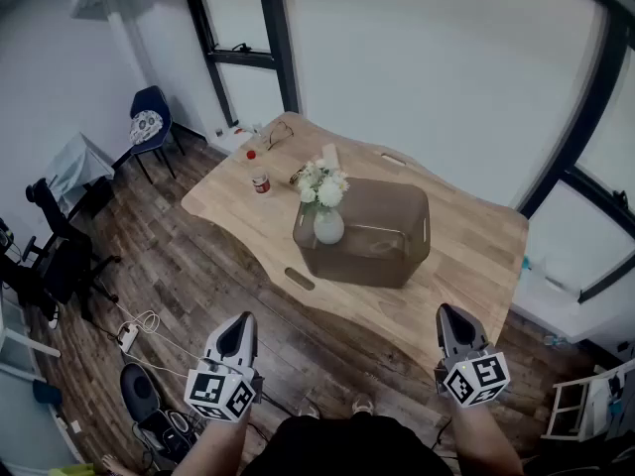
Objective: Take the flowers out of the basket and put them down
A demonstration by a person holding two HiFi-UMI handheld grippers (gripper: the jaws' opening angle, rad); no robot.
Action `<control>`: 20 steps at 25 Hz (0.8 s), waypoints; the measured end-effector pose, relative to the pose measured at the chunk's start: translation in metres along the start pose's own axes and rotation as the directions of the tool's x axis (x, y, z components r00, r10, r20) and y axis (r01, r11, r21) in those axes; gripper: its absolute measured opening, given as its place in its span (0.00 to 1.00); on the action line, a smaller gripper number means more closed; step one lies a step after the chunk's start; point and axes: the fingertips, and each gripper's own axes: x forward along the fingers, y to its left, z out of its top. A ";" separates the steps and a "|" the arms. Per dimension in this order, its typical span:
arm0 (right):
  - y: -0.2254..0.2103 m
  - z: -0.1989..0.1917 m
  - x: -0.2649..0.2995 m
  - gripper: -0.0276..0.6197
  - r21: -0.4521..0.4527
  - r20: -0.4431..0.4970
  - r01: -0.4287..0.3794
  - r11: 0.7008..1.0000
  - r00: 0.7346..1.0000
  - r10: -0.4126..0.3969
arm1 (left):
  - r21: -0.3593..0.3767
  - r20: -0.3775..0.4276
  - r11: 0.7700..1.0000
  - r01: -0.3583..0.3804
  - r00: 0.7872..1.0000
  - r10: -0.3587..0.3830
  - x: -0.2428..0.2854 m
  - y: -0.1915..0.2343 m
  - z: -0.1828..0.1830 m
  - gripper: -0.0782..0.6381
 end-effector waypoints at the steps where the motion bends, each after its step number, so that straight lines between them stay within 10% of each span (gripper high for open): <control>1: -0.002 0.001 0.000 0.08 0.001 -0.001 -0.003 1.000 1.000 0.003 | 0.000 0.003 1.000 0.001 1.000 -0.001 0.002 -0.004 0.001 0.12; 20: -0.031 0.017 0.020 0.08 -0.042 0.037 -0.134 0.990 0.990 0.136 | 0.042 -0.006 0.998 -0.054 0.999 0.054 0.030 -0.041 -0.001 0.12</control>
